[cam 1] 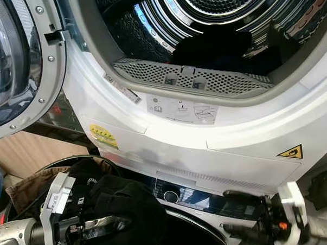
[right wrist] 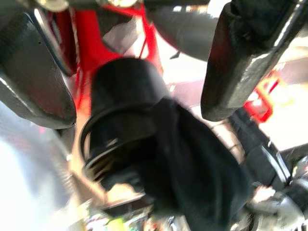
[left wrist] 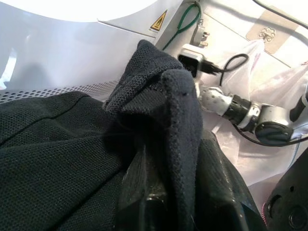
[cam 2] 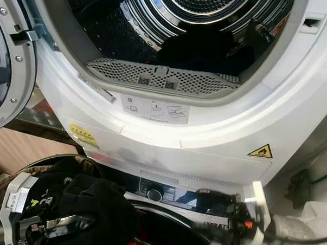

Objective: Clothes washing

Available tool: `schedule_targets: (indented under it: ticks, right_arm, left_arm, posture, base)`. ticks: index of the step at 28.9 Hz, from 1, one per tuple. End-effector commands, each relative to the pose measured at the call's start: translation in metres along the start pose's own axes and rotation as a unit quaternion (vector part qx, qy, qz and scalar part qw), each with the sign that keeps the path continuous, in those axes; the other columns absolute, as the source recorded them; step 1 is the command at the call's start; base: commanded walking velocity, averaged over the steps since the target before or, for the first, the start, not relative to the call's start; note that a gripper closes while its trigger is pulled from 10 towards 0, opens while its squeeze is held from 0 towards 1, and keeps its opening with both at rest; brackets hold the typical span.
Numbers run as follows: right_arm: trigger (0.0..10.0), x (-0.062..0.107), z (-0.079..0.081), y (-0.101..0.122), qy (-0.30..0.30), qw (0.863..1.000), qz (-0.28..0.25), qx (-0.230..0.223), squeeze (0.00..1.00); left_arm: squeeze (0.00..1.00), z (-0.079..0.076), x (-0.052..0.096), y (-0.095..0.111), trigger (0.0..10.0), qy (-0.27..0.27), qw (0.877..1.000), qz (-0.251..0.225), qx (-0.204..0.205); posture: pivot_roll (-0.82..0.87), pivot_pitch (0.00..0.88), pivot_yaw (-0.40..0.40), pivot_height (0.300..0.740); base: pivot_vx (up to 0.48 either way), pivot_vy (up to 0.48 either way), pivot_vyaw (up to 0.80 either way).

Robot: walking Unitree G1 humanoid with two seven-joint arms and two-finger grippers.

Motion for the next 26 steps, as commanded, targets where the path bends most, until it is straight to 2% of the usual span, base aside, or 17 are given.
schedule_targets:
  ticks: [1, 2, 3, 4, 6, 7, 8, 11, 13, 16, 18, 20, 22, 26]
  right_arm:
    - [10.0, -0.006, 0.008, 0.007, 0.027, 1.0, 0.004, 0.012, 1.0]
    - [10.0, -0.009, 0.012, 0.009, 0.037, 0.999, -0.001, 0.013, 1.0]
    - [10.0, -0.02, 0.02, 0.012, 0.065, 0.998, -0.008, 0.01, 1.0]
    - [10.0, -0.02, 0.02, 0.012, 0.065, 0.998, -0.008, 0.01, 1.0]
    - [10.0, -0.036, 0.032, 0.007, 0.103, 0.994, 0.013, 0.013, 1.0]
    - [10.0, -0.036, 0.032, 0.007, 0.103, 0.994, 0.013, 0.013, 1.0]
    - [10.0, -0.046, 0.036, 0.003, 0.12, 0.992, 0.022, 0.015, 1.0]
    - [10.0, -0.056, 0.037, 0.002, 0.123, 0.992, 0.017, 0.014, 1.0]
    - [10.0, -0.057, 0.037, 0.002, 0.123, 0.992, 0.017, 0.015, 1.0]
    - [10.0, -0.065, 0.035, 0.002, 0.111, 0.994, 0.01, 0.017, 1.0]
    - [10.0, -0.078, 0.012, 0.005, 0.026, 0.999, -0.006, 0.036, 1.0]
    - [10.0, -0.087, -0.008, 0.004, -0.047, 0.997, -0.01, 0.053, 1.0]
    - [10.0, -0.089, -0.007, 0.003, -0.043, 0.998, -0.011, 0.043, 1.0]
    - [10.0, -0.095, 0.008, 0.004, 0.001, 0.999, -0.023, 0.025, 1.0]
  left_arm:
    - [0.0, 0.001, -0.001, -0.001, 10.0, -0.005, 1.0, 0.003, -0.005]
    - [0.0, 0.001, -0.002, -0.001, 10.0, -0.006, 1.0, 0.003, -0.005]
    - [0.0, 0.002, -0.004, -0.002, 10.0, -0.013, 1.0, 0.004, -0.003]
    - [0.0, 0.002, -0.004, -0.002, 10.0, -0.013, 1.0, 0.004, -0.003]
    - [0.0, 0.004, -0.008, -0.004, 10.0, -0.022, 1.0, 0.008, 0.002]
    - [0.0, 0.004, -0.008, -0.004, 10.0, -0.022, 1.0, 0.008, 0.002]
    - [0.0, 0.007, -0.01, -0.006, 10.0, -0.026, 1.0, 0.009, 0.004]
    - [0.0, 0.009, -0.013, -0.007, 10.0, -0.028, 1.0, 0.01, 0.005]
    - [0.0, 0.01, -0.013, -0.007, 10.0, -0.028, 1.0, 0.01, 0.006]
    - [0.0, 0.011, -0.017, -0.007, 10.0, -0.032, 0.999, 0.008, 0.005]
    - [0.0, 0.011, -0.019, -0.008, 10.0, -0.036, 0.999, 0.007, 0.006]
    - [0.0, 0.013, -0.021, -0.01, 10.0, -0.036, 0.999, 0.006, 0.006]
    - [0.0, 0.013, -0.022, -0.01, 10.0, -0.038, 0.999, 0.005, 0.006]
    - [0.0, 0.014, -0.024, -0.009, 10.0, -0.035, 0.999, -0.001, 0.004]
  posture:
    - [0.05, 0.061, 0.014, 0.74]
    - [0.05, 0.061, 0.014, 0.74]
    - [0.05, 0.064, 0.015, 0.74]
    - [0.05, 0.064, 0.015, 0.74]
    - [0.04, 0.063, 0.015, 0.74]
    - [0.04, 0.063, 0.015, 0.74]
    - [0.04, 0.063, 0.016, 0.74]
    - [0.05, 0.061, 0.017, 0.74]
    - [0.05, 0.061, 0.017, 0.74]
    - [0.05, 0.057, 0.017, 0.74]
    - [0.05, 0.052, 0.015, 0.74]
    - [0.05, 0.05, 0.015, 0.74]
    - [0.05, 0.05, 0.015, 0.74]
    - [0.05, 0.058, 0.011, 0.74]
  base:
    - [0.0, 0.0, 0.0]
    - [0.0, 0.0, 0.0]
    - [0.0, 0.0, 0.0]
    - [0.0, 0.0, 0.0]
    - [0.0, 0.0, 0.0]
    - [0.0, 0.0, 0.0]
    - [0.0, 0.0, 0.0]
    - [0.0, 0.0, 0.0]
    - [0.0, 0.0, 0.0]
    - [0.0, 0.0, 0.0]
    - [0.0, 0.0, 0.0]
    - [0.0, 0.0, 0.0]
    - [0.0, 0.0, 0.0]
    - [0.0, 0.0, 0.0]
Point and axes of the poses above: a point about 5 cm out from each wrist's last joint towards the gripper, its own x axis pointing back from the gripper into the wrist, its own y axis along the axis of the wrist's last joint, z = x × y, the point moved 3 cm from there along -x, pointing out of the wrist towards the gripper
